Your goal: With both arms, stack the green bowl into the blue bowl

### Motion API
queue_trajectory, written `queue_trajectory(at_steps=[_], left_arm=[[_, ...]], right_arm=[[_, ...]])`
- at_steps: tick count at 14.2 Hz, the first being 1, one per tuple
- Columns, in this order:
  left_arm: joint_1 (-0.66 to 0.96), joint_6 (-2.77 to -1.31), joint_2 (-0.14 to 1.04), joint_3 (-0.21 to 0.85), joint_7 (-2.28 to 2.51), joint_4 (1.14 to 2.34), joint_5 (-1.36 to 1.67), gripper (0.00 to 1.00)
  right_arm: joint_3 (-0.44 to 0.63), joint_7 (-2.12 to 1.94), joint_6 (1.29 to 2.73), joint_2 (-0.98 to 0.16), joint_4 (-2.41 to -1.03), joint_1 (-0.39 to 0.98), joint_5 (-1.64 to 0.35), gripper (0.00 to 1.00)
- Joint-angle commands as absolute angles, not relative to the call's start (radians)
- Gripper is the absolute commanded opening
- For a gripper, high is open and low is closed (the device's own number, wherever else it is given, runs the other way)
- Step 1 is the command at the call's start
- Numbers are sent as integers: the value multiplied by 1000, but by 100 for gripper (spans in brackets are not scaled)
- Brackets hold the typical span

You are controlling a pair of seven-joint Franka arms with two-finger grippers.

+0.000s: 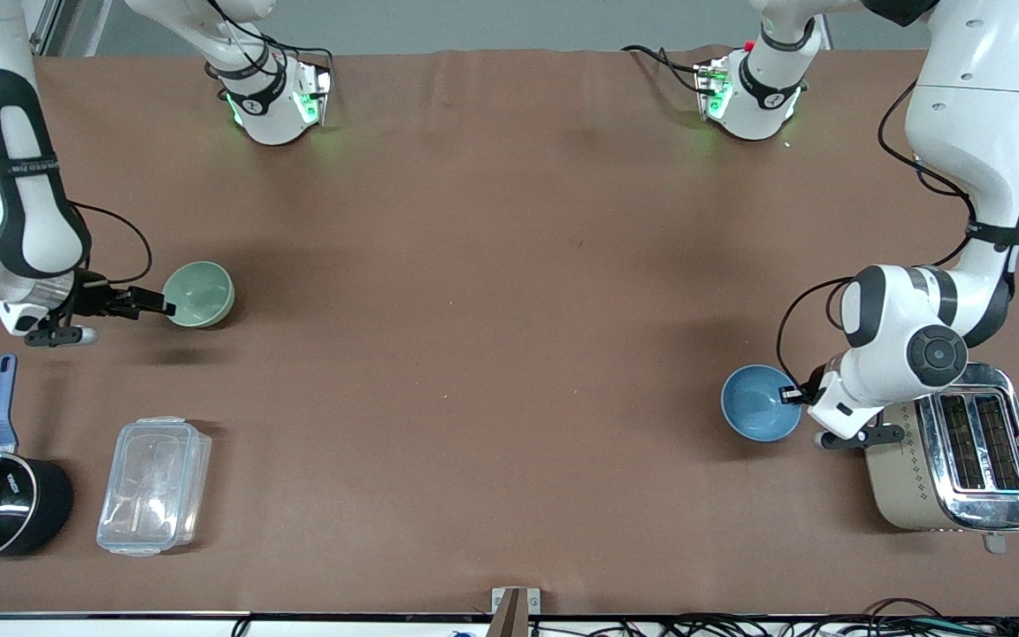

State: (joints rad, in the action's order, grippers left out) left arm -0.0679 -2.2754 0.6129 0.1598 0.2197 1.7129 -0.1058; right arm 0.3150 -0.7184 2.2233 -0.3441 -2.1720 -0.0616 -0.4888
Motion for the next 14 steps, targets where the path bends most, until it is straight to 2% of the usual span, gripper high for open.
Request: queue_trajectory(at_steps=[1, 3, 4, 6, 7, 8, 10, 14], left_arm=[[-67, -2247, 562, 217, 242, 1713, -115, 0], [-67, -2211, 542, 296, 313, 1706, -115, 0], [-67, -2206, 534, 349, 362, 1707, -117, 0], [-58, -2206, 534, 443, 452, 1706, -120, 0], [-42, -2206, 535, 480, 522, 1706, -127, 0], [-10, -2206, 538, 497, 575, 1704, -130, 0], [90, -2212, 554, 497, 664, 1694, -130, 0], [271, -2221, 662, 482, 800, 1602, -130, 0]], right_arm=[[316, -819, 2230, -362, -2194, -72, -558, 92], [325, -865, 2220, -362, -2213, -71, -561, 80], [325, -868, 2220, -362, -2220, -71, -561, 69], [327, -877, 2215, -362, -2220, -71, -561, 29], [328, -911, 2207, -362, -2220, -69, -561, 16], [328, -920, 2203, -362, -2220, -71, -561, 9], [333, -919, 2186, -357, -2220, -69, -561, 3], [337, -885, 2140, -275, -2214, -63, -560, 1]])
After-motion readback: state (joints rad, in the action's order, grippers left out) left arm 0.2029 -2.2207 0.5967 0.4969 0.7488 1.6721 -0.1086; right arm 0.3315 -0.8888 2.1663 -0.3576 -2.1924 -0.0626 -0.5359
